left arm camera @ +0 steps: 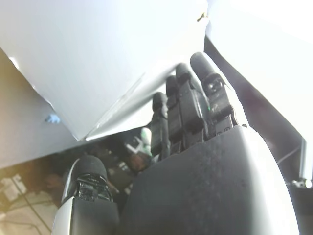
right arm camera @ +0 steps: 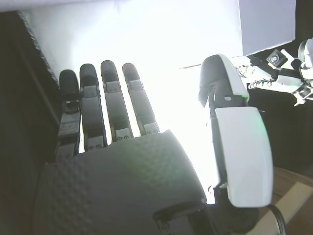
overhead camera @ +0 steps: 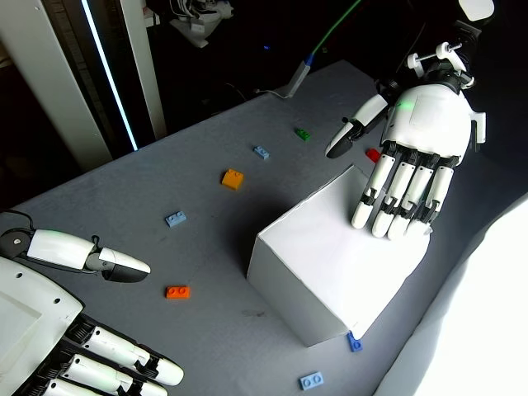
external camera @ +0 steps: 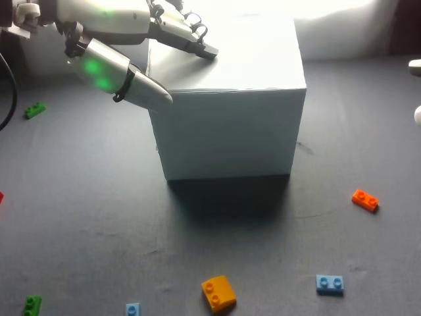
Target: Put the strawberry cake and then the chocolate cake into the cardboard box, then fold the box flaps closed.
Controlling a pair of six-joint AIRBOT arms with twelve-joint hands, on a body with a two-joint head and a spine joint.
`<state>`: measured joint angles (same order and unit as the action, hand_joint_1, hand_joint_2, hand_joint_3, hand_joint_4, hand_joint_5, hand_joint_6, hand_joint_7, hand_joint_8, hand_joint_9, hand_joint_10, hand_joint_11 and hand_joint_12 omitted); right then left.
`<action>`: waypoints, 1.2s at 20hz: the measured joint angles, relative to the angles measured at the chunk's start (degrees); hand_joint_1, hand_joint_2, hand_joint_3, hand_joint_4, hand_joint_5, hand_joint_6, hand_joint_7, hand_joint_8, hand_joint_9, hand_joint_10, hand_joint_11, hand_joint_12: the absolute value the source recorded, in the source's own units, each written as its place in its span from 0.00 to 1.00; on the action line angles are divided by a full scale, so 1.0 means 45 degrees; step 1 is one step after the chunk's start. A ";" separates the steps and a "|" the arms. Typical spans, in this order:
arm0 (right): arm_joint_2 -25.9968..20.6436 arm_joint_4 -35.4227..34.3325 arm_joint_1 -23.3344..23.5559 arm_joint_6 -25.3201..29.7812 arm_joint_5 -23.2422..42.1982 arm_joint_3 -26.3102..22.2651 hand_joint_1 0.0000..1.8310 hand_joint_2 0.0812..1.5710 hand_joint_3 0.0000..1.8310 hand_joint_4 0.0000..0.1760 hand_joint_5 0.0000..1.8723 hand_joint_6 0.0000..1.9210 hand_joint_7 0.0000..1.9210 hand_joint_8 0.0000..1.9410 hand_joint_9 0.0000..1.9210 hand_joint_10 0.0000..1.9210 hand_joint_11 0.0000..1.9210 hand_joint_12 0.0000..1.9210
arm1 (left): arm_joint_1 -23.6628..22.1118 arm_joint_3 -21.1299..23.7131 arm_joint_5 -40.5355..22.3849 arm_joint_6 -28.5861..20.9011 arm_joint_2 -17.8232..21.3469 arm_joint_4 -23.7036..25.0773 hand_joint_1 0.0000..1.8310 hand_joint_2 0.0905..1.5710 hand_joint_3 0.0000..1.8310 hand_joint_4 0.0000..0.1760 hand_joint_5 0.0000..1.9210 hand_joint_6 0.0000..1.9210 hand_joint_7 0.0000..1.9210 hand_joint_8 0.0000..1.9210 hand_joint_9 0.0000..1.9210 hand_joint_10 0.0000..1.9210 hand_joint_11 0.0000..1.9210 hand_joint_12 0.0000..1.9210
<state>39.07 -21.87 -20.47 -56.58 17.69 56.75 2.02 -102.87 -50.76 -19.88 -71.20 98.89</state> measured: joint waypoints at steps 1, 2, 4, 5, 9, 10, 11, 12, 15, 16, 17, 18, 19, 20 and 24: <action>0.0000 -0.0010 0.0000 0.0005 0.0000 0.0000 0.07 0.75 0.00 0.00 0.13 0.00 0.14 0.00 0.14 0.00 0.00 0.38 | -0.0087 -0.0024 -0.0019 0.0005 0.0000 0.0092 0.00 0.72 0.00 0.05 0.15 0.00 0.18 0.00 0.20 0.00 0.00 0.54; 0.0000 -0.0005 0.0000 0.0005 0.0000 -0.0005 0.07 0.75 0.00 0.00 0.13 0.00 0.14 0.00 0.14 0.00 0.00 0.38 | -0.0165 -0.0083 -0.0010 0.0015 0.0000 0.0233 0.00 0.72 0.00 0.05 0.15 0.00 0.18 0.00 0.20 0.00 0.00 0.54; 0.0000 -0.0005 0.0000 0.0005 0.0000 0.0000 0.07 0.75 0.00 0.00 0.13 0.00 0.13 0.00 0.14 0.00 0.00 0.37 | -0.0500 -0.0389 0.0087 -0.0092 0.0083 0.0801 0.00 0.72 0.00 0.05 0.15 0.00 0.19 0.00 0.20 0.00 0.00 0.55; 0.0000 0.0000 -0.0039 0.0000 0.0015 0.0000 0.07 0.75 0.00 0.00 0.13 0.00 0.14 0.00 0.13 0.00 0.00 0.34 | -0.0631 -0.0471 0.0087 -0.0141 0.0209 0.0928 0.00 0.72 0.00 0.05 0.15 0.00 0.19 0.00 0.20 0.00 0.00 0.55; 0.0005 0.0005 -0.0039 -0.0010 0.0015 -0.0005 0.07 0.75 0.00 0.00 0.13 0.00 0.13 0.00 0.14 0.00 0.00 0.35 | -0.1404 -0.0510 0.0126 -0.0364 0.0724 0.1676 0.00 0.72 0.00 0.04 0.16 0.00 0.19 0.00 0.20 0.00 0.00 0.55; 0.0005 0.0005 -0.0039 -0.0010 0.0010 -0.0005 0.07 0.75 0.00 0.00 0.13 0.00 0.13 0.00 0.14 0.00 0.00 0.37 | -0.1588 -0.0505 0.0097 -0.0423 0.0801 0.1817 0.00 0.72 0.00 0.05 0.15 0.00 0.19 0.00 0.20 0.00 0.00 0.55; 0.0000 0.0005 -0.0039 -0.0010 0.0010 -0.0005 0.07 0.74 0.00 0.00 0.13 0.00 0.14 0.00 0.14 0.00 0.00 0.39 | -0.1797 -0.0505 0.0073 -0.0520 0.0874 0.1991 0.00 0.72 0.00 0.07 0.16 0.00 0.20 0.00 0.21 0.00 0.00 0.55; 0.0000 -0.0005 -0.0039 -0.0005 0.0010 0.0000 0.06 0.74 0.00 0.00 0.13 0.00 0.14 0.00 0.14 0.00 0.00 0.40 | -0.1957 -0.0505 0.0068 -0.0593 0.0942 0.2200 0.00 0.72 0.00 0.07 0.16 0.00 0.19 0.00 0.21 0.00 0.00 0.55; 0.0000 0.0000 -0.0039 -0.0010 0.0005 0.0000 0.07 0.74 0.00 0.00 0.13 0.00 0.14 0.00 0.15 0.00 0.00 0.39 | -0.2322 -0.0510 -0.0097 -0.0850 0.1219 0.3070 0.00 0.73 0.00 0.05 0.16 0.00 0.19 0.00 0.20 0.00 0.00 0.56; 0.0000 0.0000 -0.0039 -0.0005 0.0010 0.0000 0.08 0.74 0.00 0.00 0.13 0.00 0.14 0.00 0.15 0.00 0.00 0.41 | -0.2317 -0.0505 -0.0160 -0.0962 0.1307 0.3240 0.00 0.73 0.00 0.04 0.16 0.00 0.19 0.00 0.20 0.00 0.00 0.56; 0.0000 0.0005 -0.0039 -0.0010 0.0010 -0.0005 0.08 0.75 0.00 0.00 0.13 0.00 0.14 0.00 0.15 0.00 0.00 0.40 | -0.2317 -0.0369 -0.0238 -0.1001 0.1549 0.3565 0.00 0.73 0.00 0.04 0.15 0.00 0.19 0.00 0.21 0.00 0.00 0.56; 0.0000 0.0000 -0.0039 -0.0010 0.0010 0.0000 0.08 0.75 0.00 0.00 0.13 0.00 0.13 0.00 0.15 0.00 0.00 0.39 | -0.2317 -0.0243 -0.0364 -0.1122 0.1778 0.3832 0.00 0.72 0.00 0.04 0.15 0.00 0.20 0.00 0.21 0.01 0.00 0.57; 0.0000 0.0000 -0.0039 -0.0010 0.0010 0.0000 0.07 0.75 0.00 0.00 0.12 0.00 0.13 0.00 0.15 0.00 0.00 0.40 | -0.2288 -0.0053 -0.0452 -0.1190 0.2035 0.3978 0.00 0.72 0.00 0.02 0.16 0.00 0.20 0.00 0.22 0.01 0.00 0.58; 0.0000 0.0000 -0.0039 -0.0010 0.0010 0.0000 0.07 0.74 0.00 0.00 0.13 0.00 0.14 0.00 0.16 0.01 0.00 0.42 | -0.2210 0.0112 -0.0534 -0.1239 0.2268 0.3993 0.00 0.72 0.00 0.02 0.16 0.00 0.20 0.00 0.22 0.00 0.00 0.58; 0.0000 0.0005 -0.0039 -0.0015 0.0010 0.0000 0.07 0.75 0.00 0.00 0.16 0.01 0.16 0.01 0.16 0.01 0.00 0.38 | -0.1681 0.0680 -0.0947 -0.1472 0.2934 0.4396 0.00 0.73 0.00 0.00 0.20 0.01 0.23 0.01 0.24 0.01 0.02 0.60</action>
<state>39.07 -21.85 -20.64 -56.64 17.74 56.75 -5.54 -99.81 -55.02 -26.50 -58.00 118.67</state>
